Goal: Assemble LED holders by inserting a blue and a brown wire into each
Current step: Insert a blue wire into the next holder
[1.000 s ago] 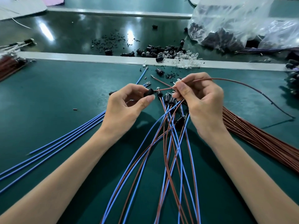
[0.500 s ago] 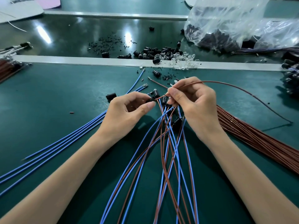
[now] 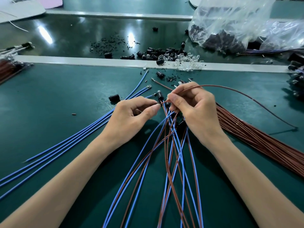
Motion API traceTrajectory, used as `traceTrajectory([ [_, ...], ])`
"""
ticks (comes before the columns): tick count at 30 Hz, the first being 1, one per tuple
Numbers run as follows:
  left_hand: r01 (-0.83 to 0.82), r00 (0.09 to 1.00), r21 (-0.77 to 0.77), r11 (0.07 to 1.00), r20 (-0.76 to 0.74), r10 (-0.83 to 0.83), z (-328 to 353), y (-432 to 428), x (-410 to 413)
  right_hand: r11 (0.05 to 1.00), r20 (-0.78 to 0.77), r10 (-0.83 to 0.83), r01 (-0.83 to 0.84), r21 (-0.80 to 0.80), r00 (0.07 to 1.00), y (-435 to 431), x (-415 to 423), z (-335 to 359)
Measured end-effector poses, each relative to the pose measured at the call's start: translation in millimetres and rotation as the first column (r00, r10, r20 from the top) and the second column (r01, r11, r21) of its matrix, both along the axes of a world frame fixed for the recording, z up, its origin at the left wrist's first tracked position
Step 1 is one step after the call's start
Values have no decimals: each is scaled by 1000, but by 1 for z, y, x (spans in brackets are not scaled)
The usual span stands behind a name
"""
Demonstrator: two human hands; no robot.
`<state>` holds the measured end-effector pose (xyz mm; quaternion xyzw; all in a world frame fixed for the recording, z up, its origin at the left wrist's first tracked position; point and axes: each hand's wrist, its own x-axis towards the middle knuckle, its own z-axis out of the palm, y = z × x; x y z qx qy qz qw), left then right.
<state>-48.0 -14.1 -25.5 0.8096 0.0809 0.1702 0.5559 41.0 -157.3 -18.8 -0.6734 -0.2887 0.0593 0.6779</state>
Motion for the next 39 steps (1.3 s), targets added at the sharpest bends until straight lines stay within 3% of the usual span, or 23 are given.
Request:
traceTrajectory([
  [3, 3, 1000, 2, 1000, -10, -3, 0, 1, 0, 999, 11, 24, -24, -32, 1000, 0, -1, -1],
  [7, 58, 998, 29, 998, 6, -58, 2, -2, -1, 999, 11, -12, 11, 42, 1000, -1, 1, 1],
  [12, 113, 993, 86, 990, 8, -114, 2, 0, -2, 992, 37, 105, -102, -77, 994, 4, -6, -2],
  [15, 98, 995, 57, 994, 7, -99, 3, -1, -1, 995, 62, 57, -52, -85, 996, 3, -4, -1],
  [20, 75, 997, 11, 997, 8, -75, 3, -1, -2, 997, -158, 51, -41, 68, 986, 1, 1, 2],
  [23, 127, 992, 32, 991, -8, -127, 3, -1, -3, 998, -46, -14, 11, -68, 999, -1, 3, 1],
  [28, 166, 986, 2, 986, -25, -165, 3, -1, -4, 972, 110, 111, -85, -219, 988, 2, -4, 0],
  [30, 149, 988, -28, 988, -23, -150, 4, 0, -5, 984, 18, 130, -127, -129, 991, 1, -6, 3],
  [32, 131, 991, -44, 990, -26, -132, 4, -1, -5, 987, -176, 148, -135, 82, 973, 0, -5, 6],
  [34, 126, 991, -50, 991, -29, -127, 4, -2, -4, 976, -265, 139, -88, 198, 954, -1, -2, 9],
  [37, 127, 991, -54, 990, -22, -128, 5, -2, -5, 999, -55, 49, -50, -17, 997, -2, 0, 4],
  [39, 128, 992, -46, 991, -13, -128, 5, -2, -5, 981, 53, 91, -81, -176, 994, -1, -2, 0],
])
